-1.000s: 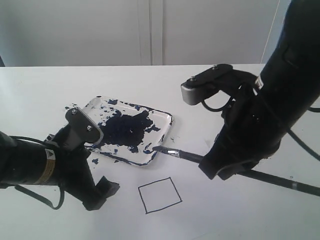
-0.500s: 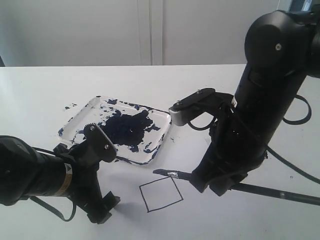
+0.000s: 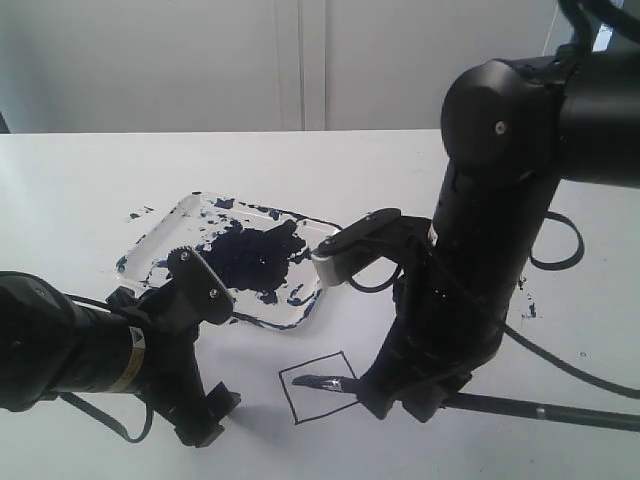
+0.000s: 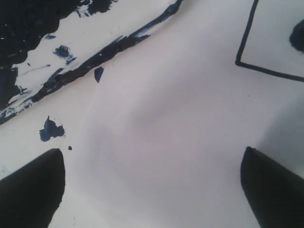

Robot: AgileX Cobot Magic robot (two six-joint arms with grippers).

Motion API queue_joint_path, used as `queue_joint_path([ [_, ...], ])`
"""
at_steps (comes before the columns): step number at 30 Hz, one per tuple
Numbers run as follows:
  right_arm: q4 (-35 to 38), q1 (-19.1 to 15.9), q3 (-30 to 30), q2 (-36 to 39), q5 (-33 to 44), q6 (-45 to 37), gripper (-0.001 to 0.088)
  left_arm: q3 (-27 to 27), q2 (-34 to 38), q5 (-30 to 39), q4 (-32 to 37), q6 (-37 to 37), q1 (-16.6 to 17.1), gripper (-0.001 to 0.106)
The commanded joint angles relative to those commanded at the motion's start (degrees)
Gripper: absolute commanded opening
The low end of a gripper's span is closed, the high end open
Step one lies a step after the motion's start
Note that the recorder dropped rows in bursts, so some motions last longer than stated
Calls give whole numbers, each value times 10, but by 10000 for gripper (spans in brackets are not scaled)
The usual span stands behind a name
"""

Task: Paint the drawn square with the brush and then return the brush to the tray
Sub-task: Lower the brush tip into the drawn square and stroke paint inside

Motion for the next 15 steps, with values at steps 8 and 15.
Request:
queue_joint_path([
  [8, -3, 0, 0, 12, -6, 2, 0, 0, 0, 0, 0, -1, 0, 1011],
  [15, -3, 0, 0, 12, -16, 1, 0, 0, 0, 0, 0, -1, 0, 1011],
])
